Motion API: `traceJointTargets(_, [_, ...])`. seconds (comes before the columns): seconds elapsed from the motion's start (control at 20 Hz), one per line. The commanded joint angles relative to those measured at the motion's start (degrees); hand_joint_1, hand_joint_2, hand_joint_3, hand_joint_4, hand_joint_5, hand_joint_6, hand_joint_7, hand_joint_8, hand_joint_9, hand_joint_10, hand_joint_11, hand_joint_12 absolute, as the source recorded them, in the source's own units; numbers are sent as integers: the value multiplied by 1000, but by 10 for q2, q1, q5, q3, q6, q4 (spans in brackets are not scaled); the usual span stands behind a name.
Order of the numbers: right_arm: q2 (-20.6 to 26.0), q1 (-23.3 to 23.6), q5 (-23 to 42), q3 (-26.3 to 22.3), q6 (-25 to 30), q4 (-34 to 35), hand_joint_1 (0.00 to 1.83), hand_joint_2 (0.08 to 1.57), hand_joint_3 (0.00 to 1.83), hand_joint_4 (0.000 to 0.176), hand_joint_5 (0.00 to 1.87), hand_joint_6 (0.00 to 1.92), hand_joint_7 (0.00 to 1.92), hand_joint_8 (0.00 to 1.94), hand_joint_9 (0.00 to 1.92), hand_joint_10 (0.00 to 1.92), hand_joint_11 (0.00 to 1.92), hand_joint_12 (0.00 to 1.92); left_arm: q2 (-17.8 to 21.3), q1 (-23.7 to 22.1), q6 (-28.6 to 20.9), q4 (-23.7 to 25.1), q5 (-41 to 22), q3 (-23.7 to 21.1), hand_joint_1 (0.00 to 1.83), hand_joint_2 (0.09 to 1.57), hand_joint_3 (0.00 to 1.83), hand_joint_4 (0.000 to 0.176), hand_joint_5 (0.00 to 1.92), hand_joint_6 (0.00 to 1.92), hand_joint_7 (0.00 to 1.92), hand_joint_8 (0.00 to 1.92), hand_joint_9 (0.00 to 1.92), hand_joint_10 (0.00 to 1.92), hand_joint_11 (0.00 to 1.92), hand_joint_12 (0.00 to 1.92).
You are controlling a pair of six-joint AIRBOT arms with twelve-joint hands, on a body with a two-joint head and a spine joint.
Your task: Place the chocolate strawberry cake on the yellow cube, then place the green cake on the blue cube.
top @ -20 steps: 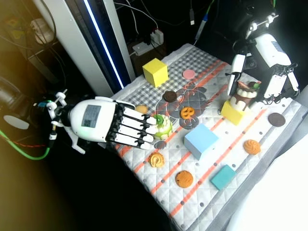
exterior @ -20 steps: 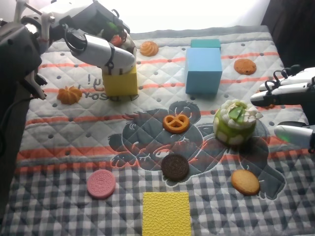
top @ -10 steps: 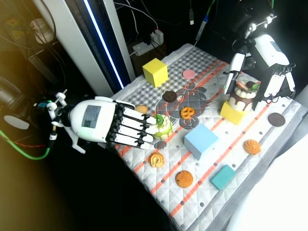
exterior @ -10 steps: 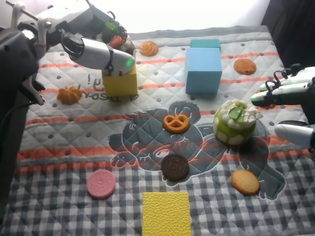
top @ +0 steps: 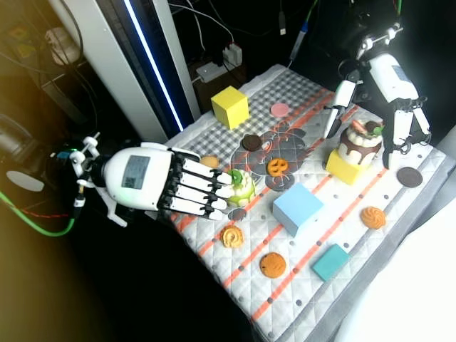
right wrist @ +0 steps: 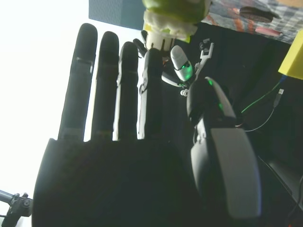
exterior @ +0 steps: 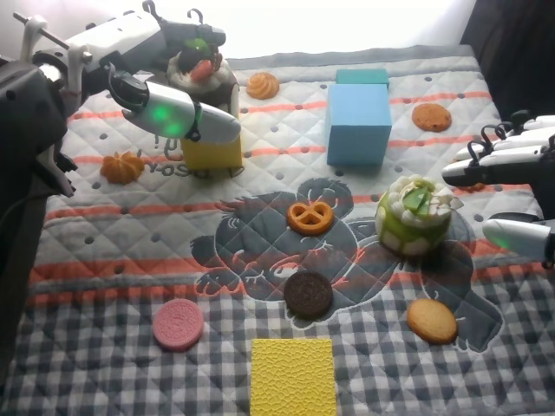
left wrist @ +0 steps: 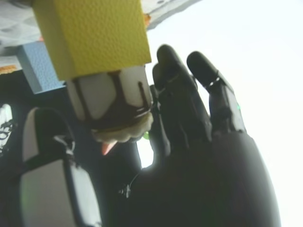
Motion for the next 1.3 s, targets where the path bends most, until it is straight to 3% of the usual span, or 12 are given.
traceJointTargets(0.0, [-2,3,68,2,4,10,454,1332,0,24,645,0,614,0,637,0,462,503,8,-2,-2,7,-59,0,762,793,0,80,330,0,524,0,633,56,60,1341])
traceJointTargets(0.1, [-2,3,68,2,4,10,442,1336,0,17,642,0,610,0,636,0,448,545,11,-1,-2,7,-60,-3,740,793,0,90,292,0,502,0,617,47,57,1339])
traceJointTargets(0.25, [-3,3,68,2,4,11,438,1339,1,16,649,0,618,0,636,1,412,624,14,-1,-2,8,-70,-8,715,785,0,137,164,0,374,0,503,2,0,1347])
traceJointTargets(0.35, [-3,3,68,2,4,11,429,1341,0,16,656,4,621,0,636,0,383,686,21,0,-2,12,-82,-19,684,781,0,172,43,6,168,1,251,2,0,856])
traceJointTargets(0.5, [-5,3,68,3,4,11,452,1338,0,0,666,3,628,2,631,0,369,674,31,8,-2,9,-108,-35,554,765,0,176,0,0,57,1,107,0,0,556])
traceJointTargets(0.6, [-7,3,68,5,4,11,440,1332,0,0,663,1,621,0,620,0,365,665,42,23,-2,-1,-145,-54,540,763,0,176,0,0,35,0,86,0,0,561])
traceJointTargets(0.8, [-14,11,68,11,4,12,356,1305,0,7,634,0,601,0,607,0,391,531,88,65,-15,6,-242,-122,673,791,1,176,8,1,0,0,18,6,0,252])
traceJointTargets(0.9, [-17,16,68,13,4,12,372,1300,0,0,613,0,589,0,585,0,384,509,110,87,-63,24,-291,-147,662,806,4,176,1,0,0,0,12,2,0,193])
traceJointTargets(0.95, [-20,20,64,15,4,12,518,1260,0,0,511,3,554,1,545,0,350,487,124,102,-98,38,-312,-159,628,792,0,176,0,0,0,0,0,0,0,10])
traceJointTargets(1.05, [-28,35,46,22,4,7,529,1237,1,0,489,3,543,3,532,2,328,529,149,137,-145,59,-345,-185,641,774,0,176,0,0,0,0,0,0,0,1])
traceJointTargets(1.1, [-35,49,30,28,4,0,527,1207,0,0,459,0,536,0,531,1,267,690,167,161,-151,66,-365,-207,715,751,0,176,5,2,9,3,0,0,0,0])
traceJointTargets(1.25, [-49,77,-7,41,4,-18,567,1168,0,0,409,0,495,0,518,0,252,646,205,221,-159,80,-418,-265,701,744,0,175,0,0,0,0,0,0,0,0])
